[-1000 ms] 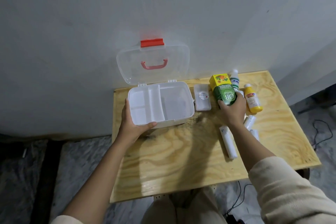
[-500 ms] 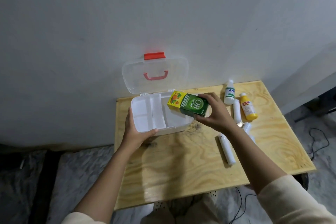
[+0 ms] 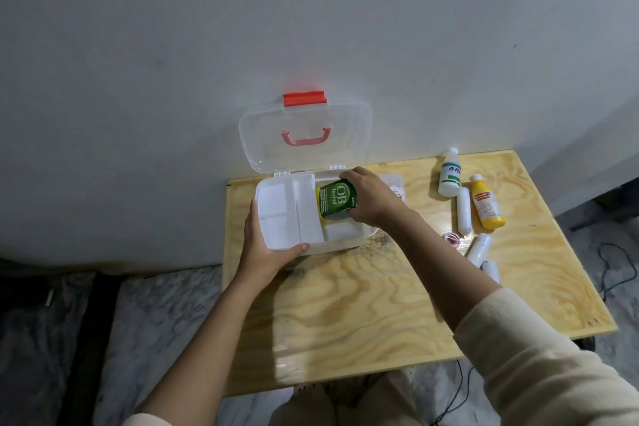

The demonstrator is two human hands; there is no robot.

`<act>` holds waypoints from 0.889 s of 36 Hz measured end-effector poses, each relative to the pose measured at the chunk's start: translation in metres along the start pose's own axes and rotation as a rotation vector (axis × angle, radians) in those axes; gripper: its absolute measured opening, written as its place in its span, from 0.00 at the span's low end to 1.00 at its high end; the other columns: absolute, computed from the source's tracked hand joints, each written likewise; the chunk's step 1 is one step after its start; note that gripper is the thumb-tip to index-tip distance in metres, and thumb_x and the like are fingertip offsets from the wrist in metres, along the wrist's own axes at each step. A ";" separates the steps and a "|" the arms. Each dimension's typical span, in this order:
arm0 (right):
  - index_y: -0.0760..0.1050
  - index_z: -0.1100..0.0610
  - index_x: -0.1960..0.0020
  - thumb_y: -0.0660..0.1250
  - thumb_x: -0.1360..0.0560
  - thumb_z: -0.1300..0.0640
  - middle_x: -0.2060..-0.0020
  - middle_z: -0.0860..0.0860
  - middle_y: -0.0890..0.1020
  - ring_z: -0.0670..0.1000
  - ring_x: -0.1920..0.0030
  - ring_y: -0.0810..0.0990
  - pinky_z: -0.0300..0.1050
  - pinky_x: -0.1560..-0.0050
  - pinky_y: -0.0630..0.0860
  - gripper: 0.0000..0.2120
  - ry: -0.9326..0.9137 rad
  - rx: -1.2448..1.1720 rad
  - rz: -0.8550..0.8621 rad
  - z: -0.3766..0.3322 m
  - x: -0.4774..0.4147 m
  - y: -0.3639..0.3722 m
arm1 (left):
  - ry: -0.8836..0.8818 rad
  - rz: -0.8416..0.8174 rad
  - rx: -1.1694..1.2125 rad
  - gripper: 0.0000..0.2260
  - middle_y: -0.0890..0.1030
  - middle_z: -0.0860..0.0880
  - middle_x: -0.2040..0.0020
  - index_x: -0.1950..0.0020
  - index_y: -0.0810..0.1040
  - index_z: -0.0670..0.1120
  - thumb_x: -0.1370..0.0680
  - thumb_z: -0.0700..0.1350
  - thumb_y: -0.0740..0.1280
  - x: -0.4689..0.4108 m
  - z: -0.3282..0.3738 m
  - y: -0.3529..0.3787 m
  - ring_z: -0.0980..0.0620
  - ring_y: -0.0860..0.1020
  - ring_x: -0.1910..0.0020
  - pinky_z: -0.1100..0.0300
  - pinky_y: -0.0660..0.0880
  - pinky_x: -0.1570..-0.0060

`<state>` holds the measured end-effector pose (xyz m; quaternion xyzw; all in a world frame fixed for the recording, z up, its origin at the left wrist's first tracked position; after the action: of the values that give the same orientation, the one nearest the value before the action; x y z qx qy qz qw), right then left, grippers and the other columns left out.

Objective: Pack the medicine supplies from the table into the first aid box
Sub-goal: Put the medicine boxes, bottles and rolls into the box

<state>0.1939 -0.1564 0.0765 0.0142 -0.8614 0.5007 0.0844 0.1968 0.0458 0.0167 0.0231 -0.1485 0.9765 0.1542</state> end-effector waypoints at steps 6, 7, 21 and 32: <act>0.67 0.61 0.34 0.76 0.37 0.59 0.39 0.58 0.71 0.57 0.42 0.73 0.50 0.42 0.74 0.34 0.035 0.010 -0.095 0.003 -0.012 0.015 | -0.016 0.012 0.012 0.51 0.63 0.59 0.31 0.28 0.52 0.67 0.42 0.53 0.80 0.004 -0.002 0.000 0.63 0.64 0.34 0.74 0.64 0.44; 0.67 0.61 0.34 0.76 0.37 0.58 0.39 0.58 0.70 0.57 0.42 0.73 0.51 0.42 0.75 0.34 0.044 0.023 -0.111 0.004 -0.012 0.021 | -0.015 0.012 0.014 0.50 0.63 0.60 0.32 0.28 0.52 0.67 0.42 0.52 0.80 0.004 -0.002 0.000 0.66 0.65 0.35 0.75 0.63 0.44; 0.68 0.58 0.35 0.75 0.34 0.61 0.42 0.59 0.78 0.59 0.44 0.76 0.55 0.44 0.76 0.30 0.173 0.001 -0.088 0.013 -0.016 0.058 | -0.016 0.003 -0.010 0.52 0.58 0.72 0.34 0.25 0.50 0.62 0.41 0.55 0.79 0.006 -0.002 -0.001 0.83 0.57 0.38 0.85 0.60 0.47; 0.64 0.60 0.36 0.75 0.33 0.61 0.47 0.61 0.79 0.59 0.49 0.78 0.49 0.57 0.74 0.30 0.264 -0.098 -0.029 0.017 -0.018 0.055 | -0.038 -0.003 -0.041 0.54 0.57 0.72 0.33 0.23 0.49 0.57 0.41 0.56 0.79 0.006 -0.006 -0.002 0.83 0.55 0.38 0.84 0.59 0.46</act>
<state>0.2035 -0.1443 0.0180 -0.0438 -0.8657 0.4545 0.2050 0.1918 0.0508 0.0120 0.0388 -0.1712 0.9725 0.1530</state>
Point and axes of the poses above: each hand's wrist, its own x-axis away from the middle knuckle, its own y-axis out of the palm, z = x × y, the point moved 10 cm from there along -x, towards the middle knuckle
